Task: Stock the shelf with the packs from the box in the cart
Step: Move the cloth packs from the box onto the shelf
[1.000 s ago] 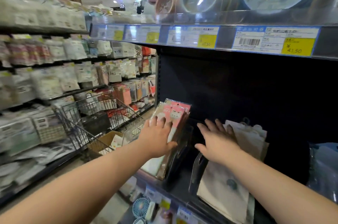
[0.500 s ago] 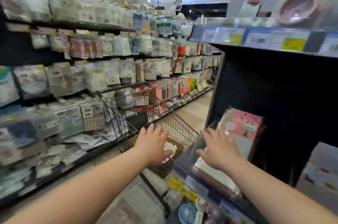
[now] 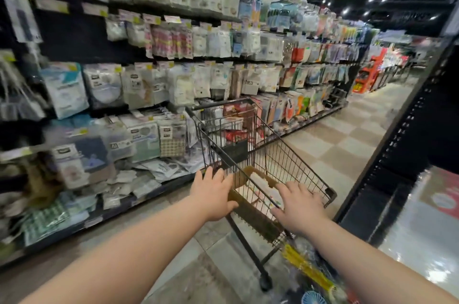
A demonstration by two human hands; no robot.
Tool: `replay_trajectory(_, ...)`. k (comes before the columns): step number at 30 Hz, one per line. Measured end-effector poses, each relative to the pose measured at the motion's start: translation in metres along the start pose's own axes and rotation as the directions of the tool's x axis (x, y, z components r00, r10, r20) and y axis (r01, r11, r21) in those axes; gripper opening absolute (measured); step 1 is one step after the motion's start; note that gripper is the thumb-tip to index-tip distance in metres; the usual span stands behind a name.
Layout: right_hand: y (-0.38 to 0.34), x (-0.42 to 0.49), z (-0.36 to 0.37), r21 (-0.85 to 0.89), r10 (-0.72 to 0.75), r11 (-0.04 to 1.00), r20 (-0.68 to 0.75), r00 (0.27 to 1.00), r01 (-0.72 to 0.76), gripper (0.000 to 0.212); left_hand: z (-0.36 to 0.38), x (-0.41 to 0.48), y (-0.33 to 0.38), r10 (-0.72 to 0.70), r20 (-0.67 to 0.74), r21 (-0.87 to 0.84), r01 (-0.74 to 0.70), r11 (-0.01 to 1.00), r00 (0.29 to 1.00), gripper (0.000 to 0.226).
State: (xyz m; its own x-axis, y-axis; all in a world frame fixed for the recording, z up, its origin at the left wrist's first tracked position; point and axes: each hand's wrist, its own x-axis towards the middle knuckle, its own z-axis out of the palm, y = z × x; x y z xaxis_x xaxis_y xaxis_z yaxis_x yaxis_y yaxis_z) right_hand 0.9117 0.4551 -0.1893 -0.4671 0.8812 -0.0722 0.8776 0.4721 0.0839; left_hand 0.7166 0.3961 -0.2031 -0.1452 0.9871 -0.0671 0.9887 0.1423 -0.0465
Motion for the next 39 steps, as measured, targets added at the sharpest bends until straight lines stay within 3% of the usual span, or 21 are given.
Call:
replay_trajectory(11, -0.026, 0.149, 0.025, 0.043, -0.032, 0.999, 0.071, 0.997, 0.029, 0.069, 0.019, 0.107, -0.067, -0.022, 0.036, -0.009, 0.022, 1.0, 0.999, 0.079)
replay_trajectory(21, 0.029, 0.292, 0.04, 0.074, 0.053, 0.995, 0.14, 0.989, -0.064, 0.067, 0.02, 0.282, -0.065, 0.079, 0.121, 0.057, -0.086, 0.995, 0.99, 0.079)
replay_trajectory(32, 0.083, 0.354, 0.068, 0.085, 0.223, 0.964, 0.268, 0.937, -0.253, 0.071, 0.049, 0.405, -0.036, 0.243, 0.253, 0.037, -0.261, 0.965, 0.936, 0.079)
replay_trajectory(39, 0.108, 0.405, 0.089, 0.106, 0.394, 0.885, 0.346, 0.852, -0.453, 0.069, 0.082, 0.5, -0.027, 0.4, 0.297, 0.003, -0.419, 0.908, 0.867, 0.08)
